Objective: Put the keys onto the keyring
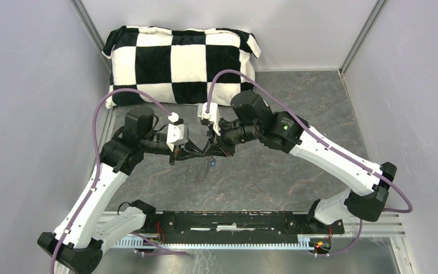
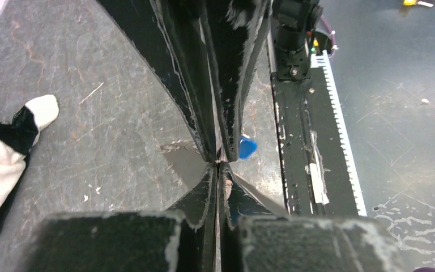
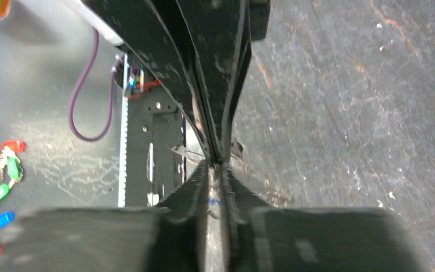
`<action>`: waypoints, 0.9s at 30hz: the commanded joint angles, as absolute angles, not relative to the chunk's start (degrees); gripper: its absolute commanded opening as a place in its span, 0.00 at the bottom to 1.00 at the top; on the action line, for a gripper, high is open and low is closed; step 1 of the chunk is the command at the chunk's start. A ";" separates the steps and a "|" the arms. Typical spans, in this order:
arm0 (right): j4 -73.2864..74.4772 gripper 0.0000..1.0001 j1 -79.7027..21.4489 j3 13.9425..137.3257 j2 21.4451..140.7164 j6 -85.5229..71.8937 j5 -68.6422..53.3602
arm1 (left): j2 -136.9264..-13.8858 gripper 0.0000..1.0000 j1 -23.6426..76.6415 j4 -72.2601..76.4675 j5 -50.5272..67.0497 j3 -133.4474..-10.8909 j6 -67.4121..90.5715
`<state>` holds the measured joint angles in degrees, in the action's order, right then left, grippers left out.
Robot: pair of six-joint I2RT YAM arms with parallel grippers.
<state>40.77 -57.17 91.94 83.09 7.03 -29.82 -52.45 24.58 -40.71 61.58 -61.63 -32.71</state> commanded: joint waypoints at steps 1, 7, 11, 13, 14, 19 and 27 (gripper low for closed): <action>30.66 0.29 -56.68 89.84 77.95 2.90 -30.55 | -50.23 0.02 24.90 -33.82 57.30 -60.00 -26.15; 20.00 0.58 -51.04 77.73 67.56 -6.01 -30.85 | -43.27 0.02 24.88 -15.45 54.80 -53.31 -11.34; 14.93 0.58 -49.62 70.01 62.29 -11.68 -28.72 | -43.47 0.02 24.87 -10.37 53.96 -52.51 -3.54; 10.68 0.59 -49.53 66.31 60.68 -15.18 -28.80 | -43.64 0.02 24.81 -8.22 53.43 -52.17 -0.49; 8.66 0.61 -49.46 64.92 60.22 -16.63 -28.93 | -43.53 0.02 24.87 -6.72 53.17 -51.75 1.21; 0.94 0.65 -49.50 61.43 59.70 -21.42 -30.23 | -43.20 0.02 24.84 -2.10 51.59 -50.58 5.59; -7.05 0.57 -49.14 60.30 61.88 -24.55 -29.69 | -43.15 0.02 24.86 -0.26 52.42 -50.44 6.47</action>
<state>1.45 -49.58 60.84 61.34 -21.21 -29.61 -43.59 24.62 -5.06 52.45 -50.17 2.98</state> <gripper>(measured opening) 0.599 0.025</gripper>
